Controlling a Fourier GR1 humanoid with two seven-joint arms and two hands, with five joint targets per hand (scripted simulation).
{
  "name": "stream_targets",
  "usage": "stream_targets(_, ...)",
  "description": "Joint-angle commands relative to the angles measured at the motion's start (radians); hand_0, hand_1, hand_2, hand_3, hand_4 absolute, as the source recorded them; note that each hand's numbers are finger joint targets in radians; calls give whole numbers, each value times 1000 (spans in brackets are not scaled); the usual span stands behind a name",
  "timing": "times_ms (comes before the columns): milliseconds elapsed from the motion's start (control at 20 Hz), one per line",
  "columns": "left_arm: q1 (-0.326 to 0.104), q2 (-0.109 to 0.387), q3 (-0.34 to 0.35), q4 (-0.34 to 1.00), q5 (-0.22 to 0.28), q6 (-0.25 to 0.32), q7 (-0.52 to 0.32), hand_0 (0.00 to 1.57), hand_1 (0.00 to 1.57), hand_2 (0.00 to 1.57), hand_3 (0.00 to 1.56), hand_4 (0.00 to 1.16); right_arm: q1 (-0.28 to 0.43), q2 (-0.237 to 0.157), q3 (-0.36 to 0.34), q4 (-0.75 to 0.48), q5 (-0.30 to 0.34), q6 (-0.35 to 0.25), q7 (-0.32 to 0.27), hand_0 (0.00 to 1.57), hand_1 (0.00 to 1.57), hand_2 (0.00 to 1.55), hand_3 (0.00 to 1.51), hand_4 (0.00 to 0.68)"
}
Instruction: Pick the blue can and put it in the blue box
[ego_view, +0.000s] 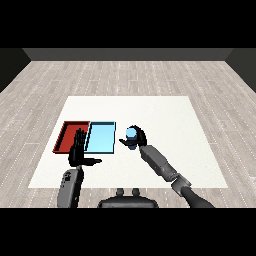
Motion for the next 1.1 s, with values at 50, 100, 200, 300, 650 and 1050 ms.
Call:
stream_targets(50,-7,-38,-59,58,-53,14,-25,0,0,0,0,0,13,-58,-24,-145,57,-3,58,1481,1481,1455,1415,646)
stream_targets(100,-21,-43,-97,-13,-43,59,66,0,0,0,0,0,-10,-34,-41,-83,70,30,12,1493,1493,1457,1413,652)
stream_targets(200,-18,-43,-138,84,-40,82,18,0,0,0,0,0,-42,-26,-40,-144,79,-13,54,1493,1493,1451,1405,648)
stream_targets(300,-55,-38,-94,70,-34,26,56,0,0,0,0,0,23,-16,-10,-199,130,-3,1,1458,1458,1434,1411,660)
stream_targets(650,-114,-44,-170,115,-25,79,113,0,0,0,0,0,113,-102,-71,-406,208,35,108,1432,1432,1451,1424,661)
stream_targets(1050,-203,-44,-299,216,27,194,82,0,0,0,0,0,189,-176,-146,-568,260,128,200,1424,1424,1425,1403,652)
